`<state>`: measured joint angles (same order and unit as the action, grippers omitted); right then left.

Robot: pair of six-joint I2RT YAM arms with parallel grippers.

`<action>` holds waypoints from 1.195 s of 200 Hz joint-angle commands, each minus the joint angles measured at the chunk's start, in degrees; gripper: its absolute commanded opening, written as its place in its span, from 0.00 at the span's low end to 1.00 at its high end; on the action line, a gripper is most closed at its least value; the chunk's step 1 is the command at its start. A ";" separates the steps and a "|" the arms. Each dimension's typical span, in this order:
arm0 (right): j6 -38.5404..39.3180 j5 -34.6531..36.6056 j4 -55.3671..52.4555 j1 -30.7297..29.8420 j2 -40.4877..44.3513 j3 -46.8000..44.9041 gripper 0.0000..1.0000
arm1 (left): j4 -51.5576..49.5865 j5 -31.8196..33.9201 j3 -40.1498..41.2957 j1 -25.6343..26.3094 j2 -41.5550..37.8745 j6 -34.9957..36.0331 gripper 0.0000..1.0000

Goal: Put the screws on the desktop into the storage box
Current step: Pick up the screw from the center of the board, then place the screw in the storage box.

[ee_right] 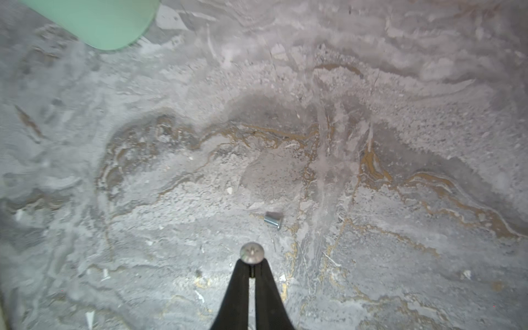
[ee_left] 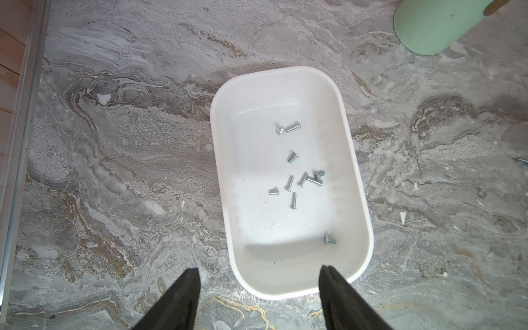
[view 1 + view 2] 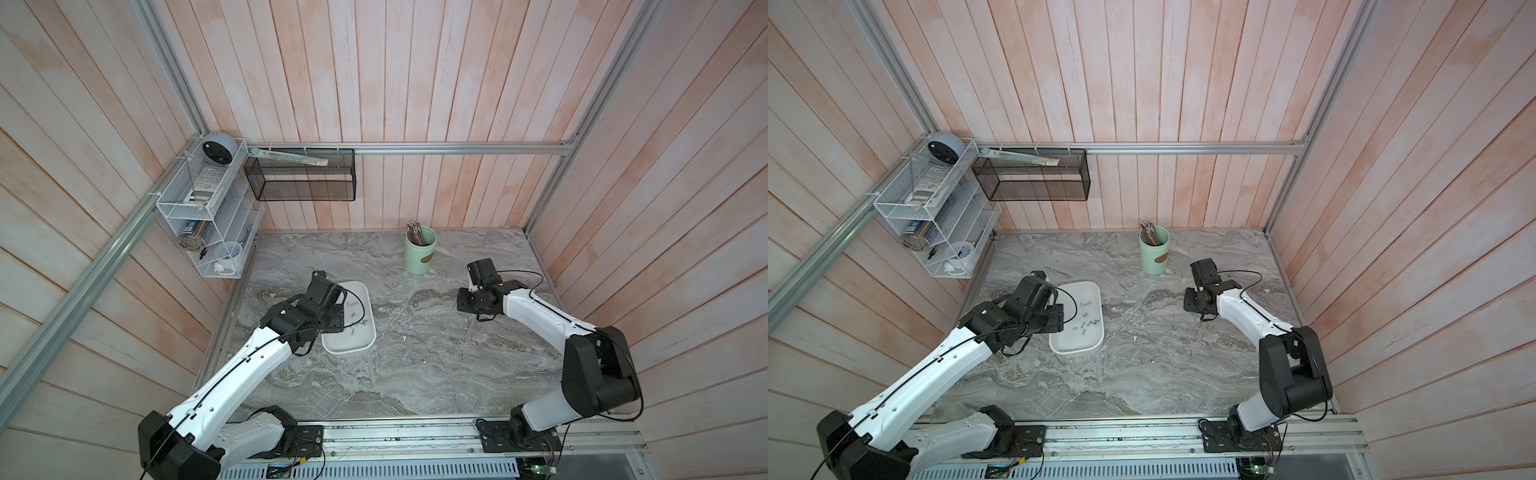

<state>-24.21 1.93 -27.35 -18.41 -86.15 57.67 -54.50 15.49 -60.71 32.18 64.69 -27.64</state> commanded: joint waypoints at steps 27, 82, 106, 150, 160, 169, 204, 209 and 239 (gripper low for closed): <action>-0.40 -5.02 4.54 -11.66 2.77 1.92 0.00 | -0.18 1.19 0.80 -0.19 -1.33 0.03 0.72; -1.24 -8.27 11.49 -28.89 -5.81 10.94 0.00 | -0.26 1.59 0.80 -0.19 -1.40 -0.05 0.72; -0.75 -9.24 10.21 -33.09 -12.25 16.92 0.00 | -0.20 1.65 0.85 -0.19 -1.58 -0.06 0.72; 0.01 -11.56 7.92 -36.63 -22.04 24.81 0.00 | -0.09 1.29 1.07 -0.19 -1.76 -0.24 0.72; 0.29 -11.57 7.01 -37.07 -23.79 26.52 0.00 | -0.03 1.04 1.07 -0.19 -1.76 -0.25 0.72; 0.44 -10.94 5.97 -37.37 -25.10 27.96 0.00 | -0.03 1.19 1.04 -0.19 -1.76 -0.23 0.72; 0.90 -9.68 2.23 -37.57 -28.62 32.07 0.21 | -0.08 1.39 1.12 -0.19 -1.84 -0.23 0.72; 0.92 -9.79 2.26 -37.57 -28.55 32.13 0.26 | -0.12 1.39 1.18 -0.19 -1.85 -0.35 0.72; 1.86 -8.55 2.11 -37.22 -26.09 31.73 0.46 | 0.62 -1.17 1.33 -0.19 -1.78 0.30 0.72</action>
<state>-23.55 -8.16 -22.90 -55.75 -114.21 88.27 -54.48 15.86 -60.25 32.18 63.72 -27.66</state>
